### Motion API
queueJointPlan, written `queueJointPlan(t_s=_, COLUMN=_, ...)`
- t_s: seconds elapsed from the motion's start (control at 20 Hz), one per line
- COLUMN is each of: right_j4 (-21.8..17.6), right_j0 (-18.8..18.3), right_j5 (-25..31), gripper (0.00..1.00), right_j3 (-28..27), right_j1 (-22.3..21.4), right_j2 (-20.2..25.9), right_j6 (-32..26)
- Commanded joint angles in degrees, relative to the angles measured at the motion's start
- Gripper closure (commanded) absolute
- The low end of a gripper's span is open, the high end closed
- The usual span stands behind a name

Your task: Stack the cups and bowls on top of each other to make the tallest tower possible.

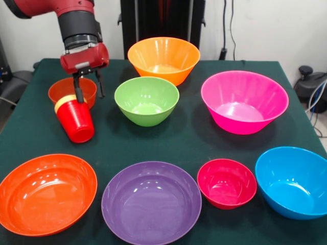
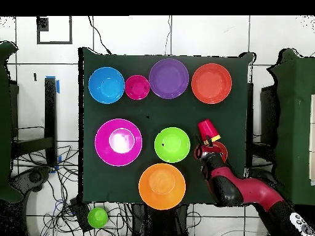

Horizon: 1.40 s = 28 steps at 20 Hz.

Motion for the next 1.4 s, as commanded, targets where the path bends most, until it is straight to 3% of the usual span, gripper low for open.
queueJointPlan(t_s=0.05, right_j4=-0.2, right_j0=-0.1, right_j5=5.3, gripper=0.00, right_j3=-3.3, right_j1=0.5, right_j2=0.3, right_j6=5.2)
queueJointPlan(t_s=0.6, right_j4=1.7, right_j0=-2.8, right_j5=8.6, gripper=0.00, right_j3=0.5, right_j1=-3.9, right_j2=3.5, right_j6=4.4)
queueJointPlan(t_s=0.95, right_j4=0.6, right_j0=-5.0, right_j5=10.8, gripper=0.00, right_j3=0.7, right_j1=-3.5, right_j2=5.7, right_j6=2.7)
queueJointPlan(t_s=1.4, right_j4=-1.4, right_j0=-5.9, right_j5=11.0, gripper=0.00, right_j3=-2.0, right_j1=0.8, right_j2=6.2, right_j6=1.9)
